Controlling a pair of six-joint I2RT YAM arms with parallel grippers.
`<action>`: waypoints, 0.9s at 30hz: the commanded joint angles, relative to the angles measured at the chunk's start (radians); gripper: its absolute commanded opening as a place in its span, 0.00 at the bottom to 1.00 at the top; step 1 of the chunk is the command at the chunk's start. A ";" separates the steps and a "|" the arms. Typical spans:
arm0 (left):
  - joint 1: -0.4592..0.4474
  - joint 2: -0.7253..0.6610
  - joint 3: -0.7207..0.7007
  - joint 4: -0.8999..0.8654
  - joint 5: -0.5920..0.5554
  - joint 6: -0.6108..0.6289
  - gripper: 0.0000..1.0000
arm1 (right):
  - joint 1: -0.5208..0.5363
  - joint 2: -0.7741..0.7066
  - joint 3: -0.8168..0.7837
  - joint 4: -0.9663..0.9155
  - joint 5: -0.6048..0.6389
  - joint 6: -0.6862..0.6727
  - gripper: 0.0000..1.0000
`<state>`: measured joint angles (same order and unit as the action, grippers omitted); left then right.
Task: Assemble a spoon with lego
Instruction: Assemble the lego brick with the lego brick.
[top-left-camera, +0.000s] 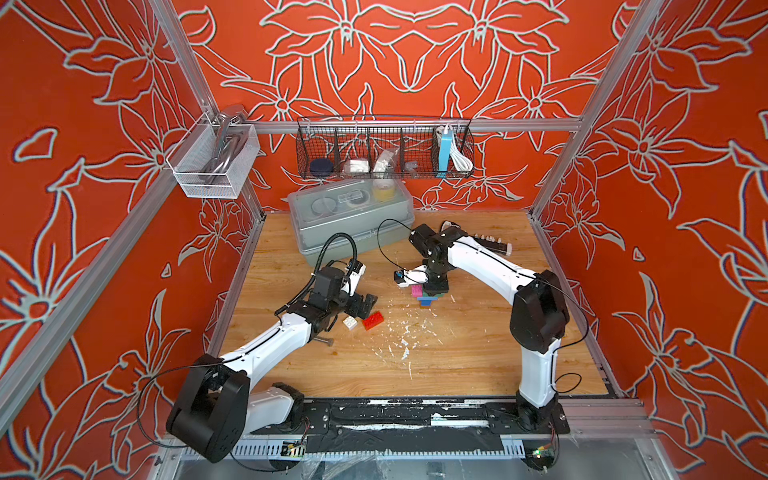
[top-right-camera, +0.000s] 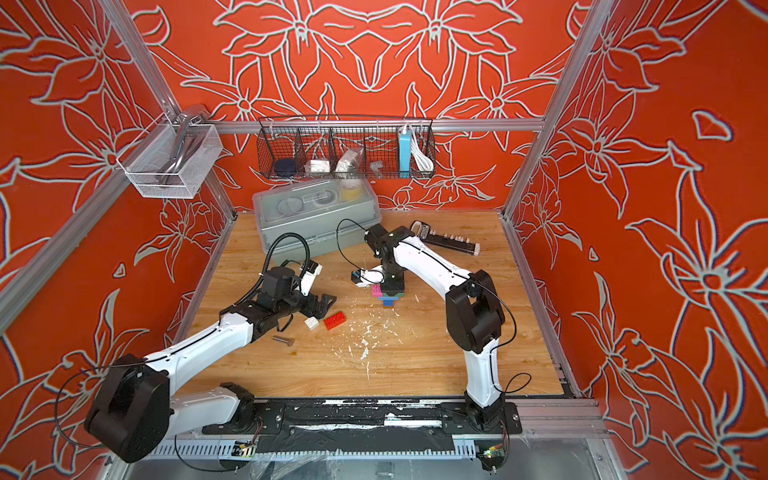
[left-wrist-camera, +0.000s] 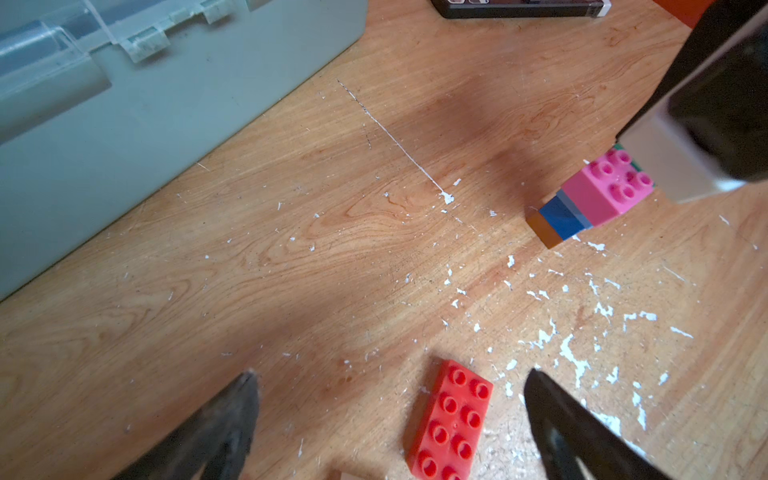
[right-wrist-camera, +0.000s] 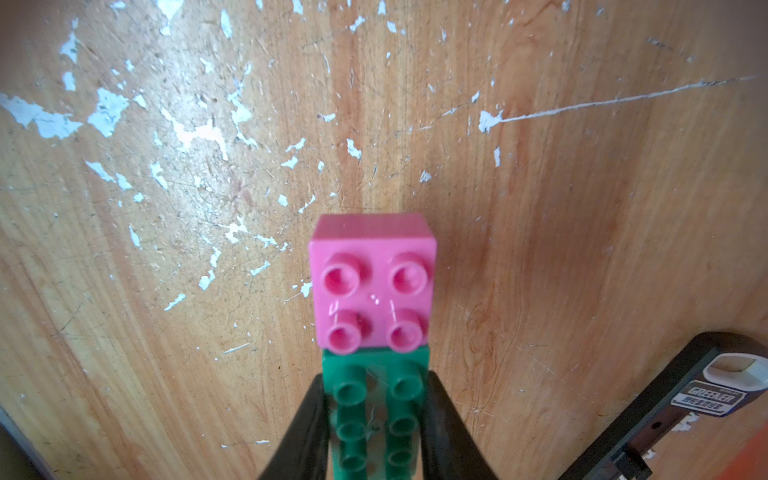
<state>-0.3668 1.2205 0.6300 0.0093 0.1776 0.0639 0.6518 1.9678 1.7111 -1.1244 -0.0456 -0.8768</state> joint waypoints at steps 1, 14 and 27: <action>-0.004 -0.020 -0.012 0.011 0.002 0.015 0.98 | 0.011 0.070 -0.050 -0.016 -0.025 0.012 0.00; -0.008 -0.027 -0.015 0.009 -0.007 0.017 0.98 | 0.040 0.151 -0.036 -0.033 -0.003 0.040 0.00; -0.007 -0.024 -0.014 0.009 -0.010 0.020 0.98 | 0.049 0.066 -0.015 -0.034 0.023 0.058 0.21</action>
<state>-0.3679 1.2148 0.6262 0.0090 0.1738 0.0673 0.6830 1.9942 1.7405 -1.1534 0.0170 -0.8406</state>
